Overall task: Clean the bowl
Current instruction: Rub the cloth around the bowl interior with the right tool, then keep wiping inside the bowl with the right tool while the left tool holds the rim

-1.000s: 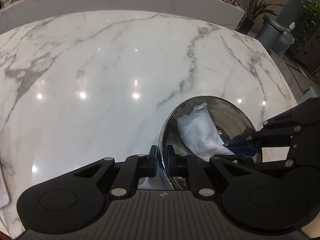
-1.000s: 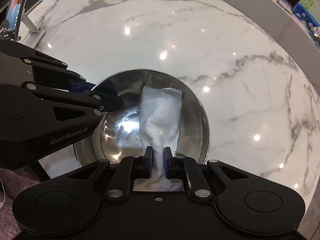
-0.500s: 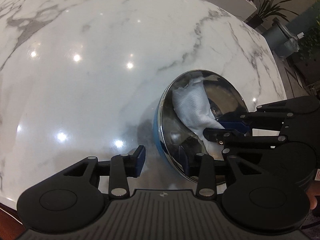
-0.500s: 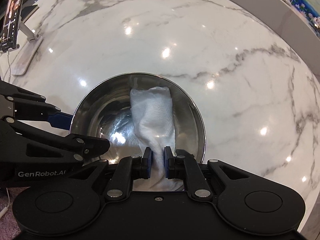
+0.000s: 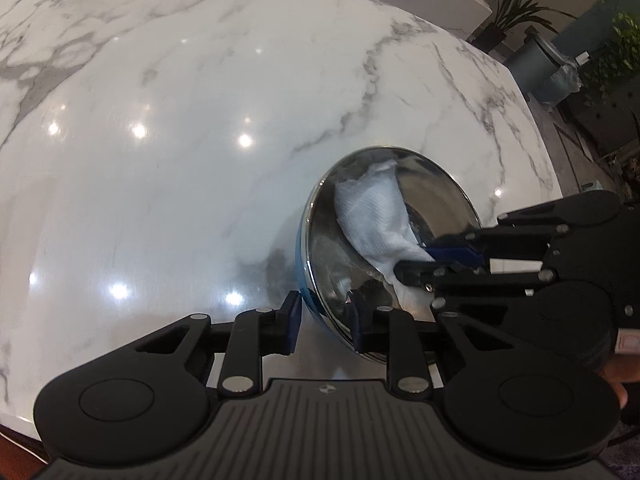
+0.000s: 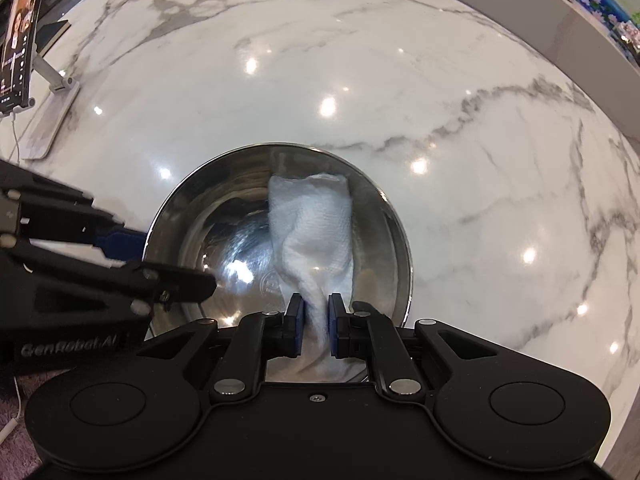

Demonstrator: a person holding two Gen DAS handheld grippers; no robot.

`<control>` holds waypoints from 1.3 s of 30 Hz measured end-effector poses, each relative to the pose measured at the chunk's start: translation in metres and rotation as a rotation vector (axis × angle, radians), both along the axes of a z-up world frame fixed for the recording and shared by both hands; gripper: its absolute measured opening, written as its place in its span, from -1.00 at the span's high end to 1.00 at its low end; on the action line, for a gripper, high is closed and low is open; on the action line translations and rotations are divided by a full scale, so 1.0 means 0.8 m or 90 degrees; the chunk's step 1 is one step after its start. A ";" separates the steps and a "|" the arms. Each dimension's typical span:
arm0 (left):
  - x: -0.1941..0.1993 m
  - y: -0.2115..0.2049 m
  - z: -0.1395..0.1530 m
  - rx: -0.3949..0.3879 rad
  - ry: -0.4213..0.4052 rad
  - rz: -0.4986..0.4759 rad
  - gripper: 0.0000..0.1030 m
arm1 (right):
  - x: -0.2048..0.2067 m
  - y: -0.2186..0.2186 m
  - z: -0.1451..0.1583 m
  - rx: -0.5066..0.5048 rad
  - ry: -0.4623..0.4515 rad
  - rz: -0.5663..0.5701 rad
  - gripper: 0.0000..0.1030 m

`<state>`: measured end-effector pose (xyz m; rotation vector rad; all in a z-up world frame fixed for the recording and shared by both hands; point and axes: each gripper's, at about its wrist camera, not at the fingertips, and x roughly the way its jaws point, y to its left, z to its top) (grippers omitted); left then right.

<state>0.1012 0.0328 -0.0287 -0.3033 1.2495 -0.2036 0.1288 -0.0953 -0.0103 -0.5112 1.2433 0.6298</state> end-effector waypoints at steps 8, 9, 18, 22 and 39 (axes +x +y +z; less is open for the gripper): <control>0.009 -0.011 0.001 0.042 -0.010 -0.015 0.77 | -0.004 0.002 -0.003 0.077 0.086 -0.008 0.82; 0.008 -0.012 0.001 0.046 -0.012 -0.019 0.78 | -0.005 0.003 -0.002 0.070 0.083 -0.002 0.82; 0.012 -0.018 0.003 0.077 -0.021 -0.041 0.77 | -0.019 0.010 -0.001 -0.050 -0.004 0.084 0.83; 0.012 -0.018 0.003 0.076 -0.021 -0.037 0.77 | -0.035 0.018 -0.003 -0.110 -0.066 0.137 0.83; -0.006 -0.008 0.003 -0.002 0.030 -0.039 0.56 | -0.018 0.001 0.000 -0.051 -0.021 0.102 0.82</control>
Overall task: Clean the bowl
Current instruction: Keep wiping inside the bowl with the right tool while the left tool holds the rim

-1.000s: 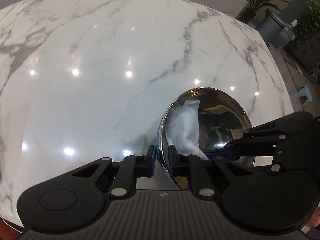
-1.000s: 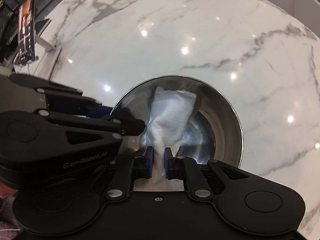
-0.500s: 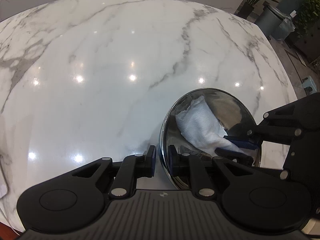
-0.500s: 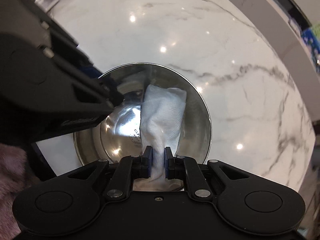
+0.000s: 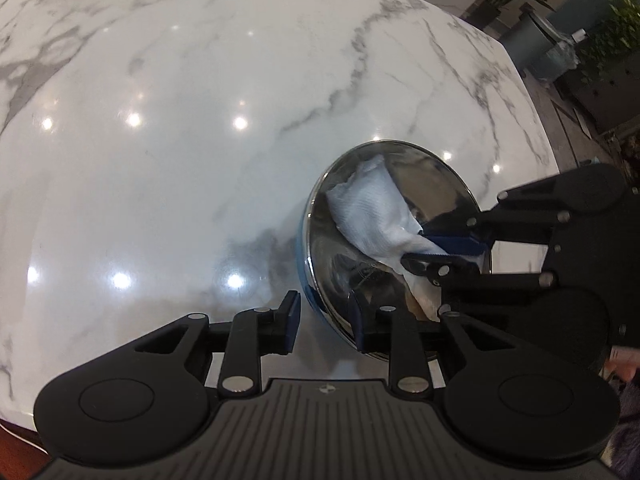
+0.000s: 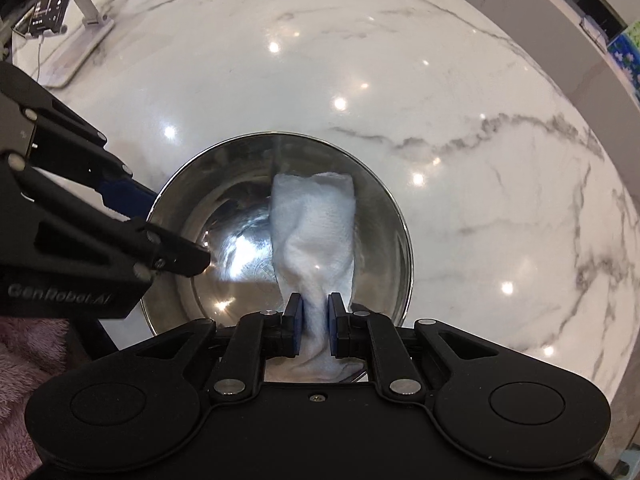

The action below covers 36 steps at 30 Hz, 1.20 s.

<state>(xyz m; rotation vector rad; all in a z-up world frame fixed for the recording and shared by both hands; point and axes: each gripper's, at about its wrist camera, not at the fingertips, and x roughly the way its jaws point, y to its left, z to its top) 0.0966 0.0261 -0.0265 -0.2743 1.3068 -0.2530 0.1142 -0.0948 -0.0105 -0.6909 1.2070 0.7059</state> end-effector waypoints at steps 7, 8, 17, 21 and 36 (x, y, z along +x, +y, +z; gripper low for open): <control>0.000 0.000 -0.002 -0.006 0.001 0.016 0.62 | 0.001 -0.002 0.003 0.011 0.040 -0.039 0.78; 0.000 -0.001 -0.002 -0.002 -0.001 0.018 0.64 | 0.003 -0.003 0.003 0.021 0.058 -0.051 0.78; 0.001 -0.003 -0.003 0.008 -0.004 0.038 0.73 | 0.019 -0.018 0.000 0.113 0.204 -0.138 0.78; 0.001 -0.007 -0.001 0.025 -0.018 0.028 0.73 | 0.008 -0.011 0.001 0.070 0.175 -0.094 0.79; 0.003 -0.003 -0.001 0.029 -0.017 0.024 0.59 | -0.056 0.009 0.009 -0.094 -0.033 0.096 0.81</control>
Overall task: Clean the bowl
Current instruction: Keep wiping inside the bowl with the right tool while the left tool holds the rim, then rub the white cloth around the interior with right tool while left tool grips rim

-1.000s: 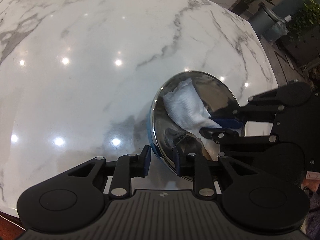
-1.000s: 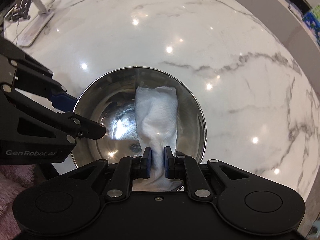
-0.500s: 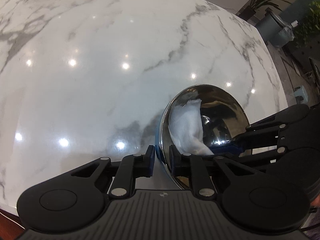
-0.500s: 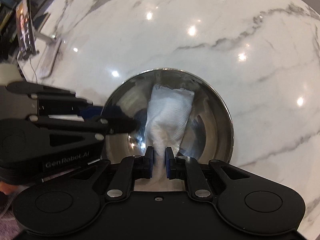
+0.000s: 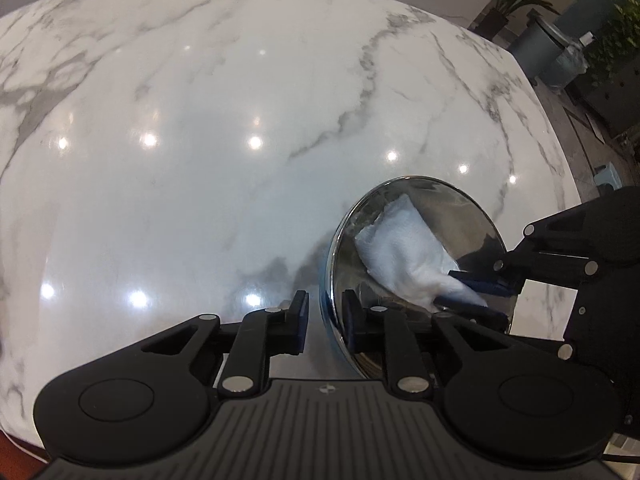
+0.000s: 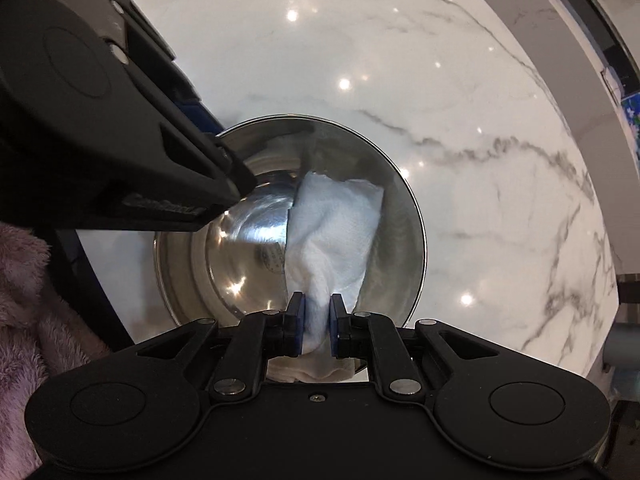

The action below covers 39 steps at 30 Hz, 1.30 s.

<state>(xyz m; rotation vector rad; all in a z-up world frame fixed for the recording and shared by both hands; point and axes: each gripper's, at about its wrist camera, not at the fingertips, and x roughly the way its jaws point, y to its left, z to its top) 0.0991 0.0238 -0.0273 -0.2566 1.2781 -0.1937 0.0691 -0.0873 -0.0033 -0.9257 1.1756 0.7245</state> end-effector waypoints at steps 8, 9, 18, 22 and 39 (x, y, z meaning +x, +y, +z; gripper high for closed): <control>-0.008 0.000 -0.007 -0.052 0.049 -0.005 0.36 | 0.019 -0.025 0.006 0.072 0.049 -0.078 0.81; -0.009 -0.001 -0.007 -0.054 0.049 -0.008 0.36 | 0.021 -0.028 0.007 0.080 0.055 -0.086 0.81; -0.005 -0.010 -0.003 -0.030 0.024 -0.029 0.62 | 0.021 -0.042 0.013 0.116 0.083 -0.146 0.80; -0.001 -0.010 -0.002 -0.013 0.020 -0.024 0.69 | 0.020 -0.044 0.012 0.145 0.126 -0.185 0.77; 0.008 -0.025 0.001 0.065 -0.012 -0.067 0.77 | -0.010 -0.021 0.014 0.087 0.103 -0.107 0.82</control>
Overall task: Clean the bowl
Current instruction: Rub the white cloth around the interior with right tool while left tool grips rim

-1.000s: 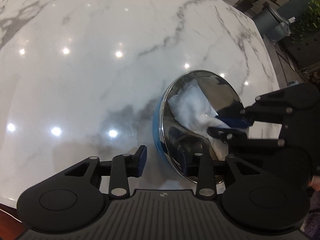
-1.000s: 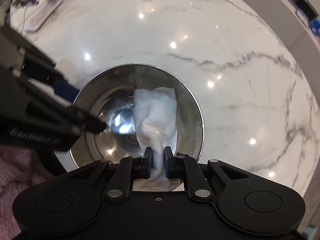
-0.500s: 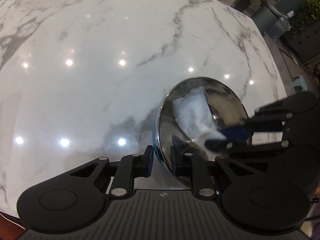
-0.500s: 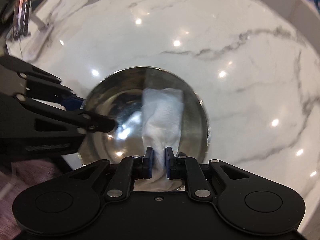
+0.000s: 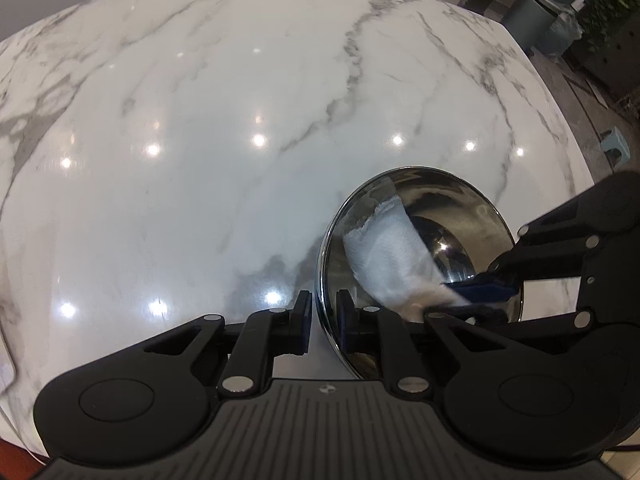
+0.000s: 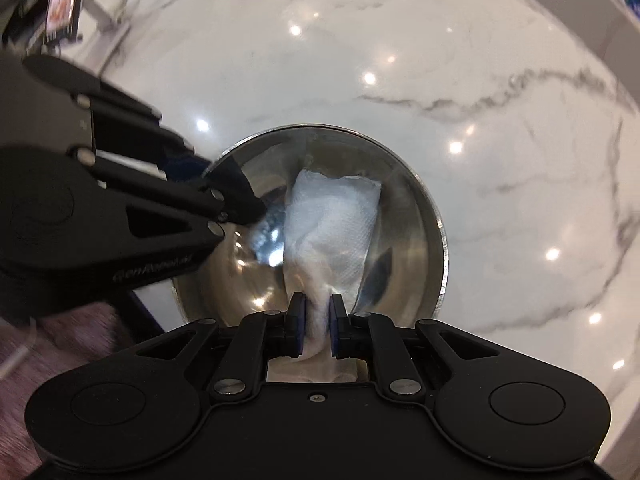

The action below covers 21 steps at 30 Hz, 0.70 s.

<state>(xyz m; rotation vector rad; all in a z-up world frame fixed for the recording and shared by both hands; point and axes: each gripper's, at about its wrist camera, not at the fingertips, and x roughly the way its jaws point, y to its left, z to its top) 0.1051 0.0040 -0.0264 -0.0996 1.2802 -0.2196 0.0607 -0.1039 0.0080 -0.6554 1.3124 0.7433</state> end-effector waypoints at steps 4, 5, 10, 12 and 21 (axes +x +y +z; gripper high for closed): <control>0.001 -0.001 -0.002 -0.004 0.001 -0.006 0.76 | -0.020 0.010 0.006 -0.059 -0.105 0.069 0.82; 0.002 0.000 -0.003 -0.009 0.003 -0.005 0.75 | -0.022 0.011 0.005 -0.065 -0.110 0.074 0.82; 0.001 0.008 -0.004 -0.039 0.016 0.020 0.56 | -0.027 0.008 0.000 -0.069 -0.106 0.072 0.82; -0.002 0.009 -0.006 -0.049 0.029 0.026 0.50 | -0.024 0.005 0.002 -0.061 -0.100 0.060 0.82; -0.014 0.004 -0.011 -0.112 0.061 0.022 0.46 | -0.018 -0.008 0.010 -0.018 -0.072 0.014 0.81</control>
